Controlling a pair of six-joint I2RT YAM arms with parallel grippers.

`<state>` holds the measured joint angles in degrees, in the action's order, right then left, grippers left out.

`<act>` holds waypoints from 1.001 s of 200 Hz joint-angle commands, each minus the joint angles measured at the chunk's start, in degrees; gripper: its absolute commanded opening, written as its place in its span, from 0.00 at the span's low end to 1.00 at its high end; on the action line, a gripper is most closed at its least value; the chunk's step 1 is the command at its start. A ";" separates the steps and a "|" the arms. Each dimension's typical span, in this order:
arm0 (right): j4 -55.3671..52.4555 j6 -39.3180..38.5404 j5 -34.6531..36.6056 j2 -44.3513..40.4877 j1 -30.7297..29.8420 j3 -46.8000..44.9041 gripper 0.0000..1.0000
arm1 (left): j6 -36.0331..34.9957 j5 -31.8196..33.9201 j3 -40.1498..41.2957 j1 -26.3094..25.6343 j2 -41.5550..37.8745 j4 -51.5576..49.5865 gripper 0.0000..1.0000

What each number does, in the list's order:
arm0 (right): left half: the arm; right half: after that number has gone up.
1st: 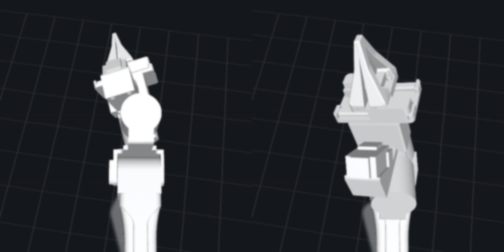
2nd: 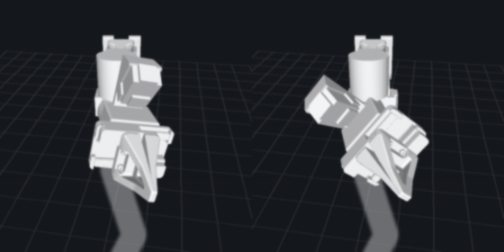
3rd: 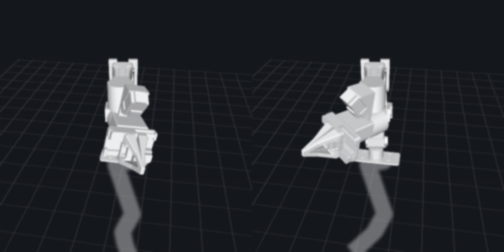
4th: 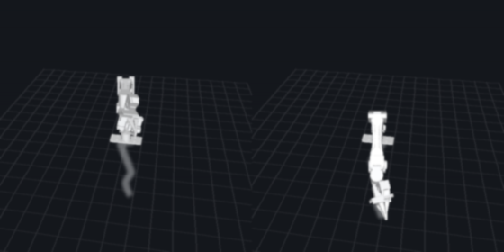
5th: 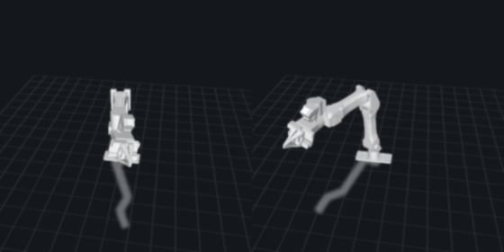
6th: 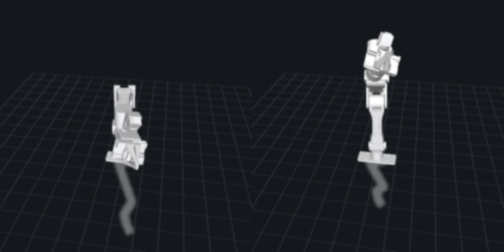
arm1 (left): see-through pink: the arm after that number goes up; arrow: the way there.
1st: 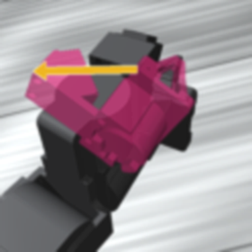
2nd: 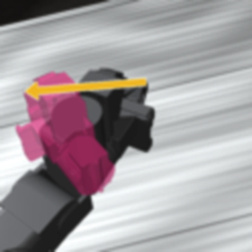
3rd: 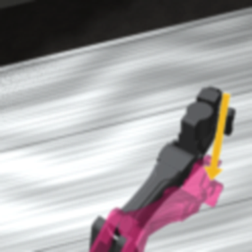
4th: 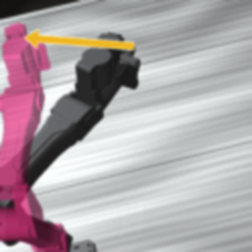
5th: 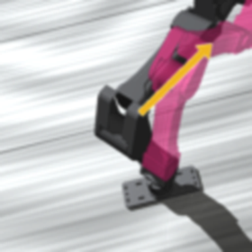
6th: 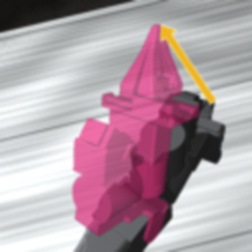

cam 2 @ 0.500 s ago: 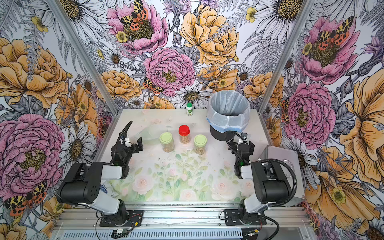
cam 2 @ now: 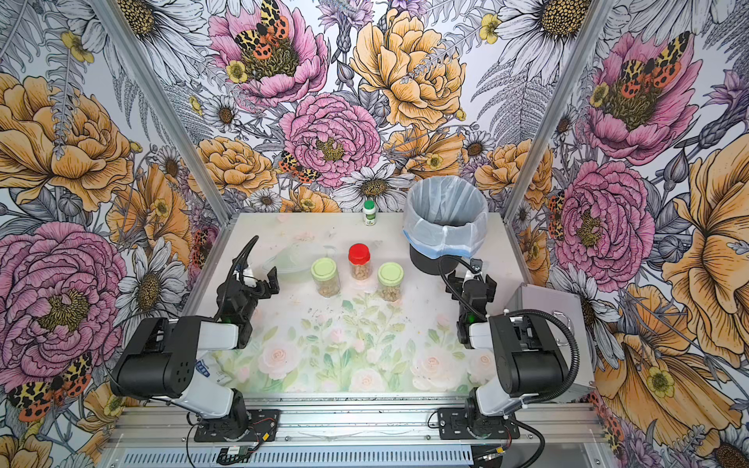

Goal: Empty moldy peanuts from jars
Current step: Move the trash bin to the center of the board.

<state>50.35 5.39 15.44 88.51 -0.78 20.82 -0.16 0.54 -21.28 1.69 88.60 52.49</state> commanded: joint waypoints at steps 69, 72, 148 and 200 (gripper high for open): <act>0.98 0.75 0.91 -0.67 -0.02 0.63 1.00 | 0.08 -0.36 -0.62 0.24 -0.09 0.31 0.99; 0.98 0.76 0.91 -0.67 -0.06 0.65 1.00 | 0.08 -0.36 -0.61 0.22 -0.09 0.29 0.99; 1.21 0.71 0.91 -0.75 -0.04 0.55 1.00 | -0.04 -0.44 -0.94 0.17 -0.25 -0.42 0.99; 2.41 0.68 1.07 -6.14 0.01 -2.64 1.00 | -0.17 7.52 -8.29 -1.88 -7.25 -19.28 0.99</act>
<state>50.54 5.37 15.44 86.00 -0.78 19.79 -0.14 3.62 -25.43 0.86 86.24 42.68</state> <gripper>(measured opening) 0.996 0.987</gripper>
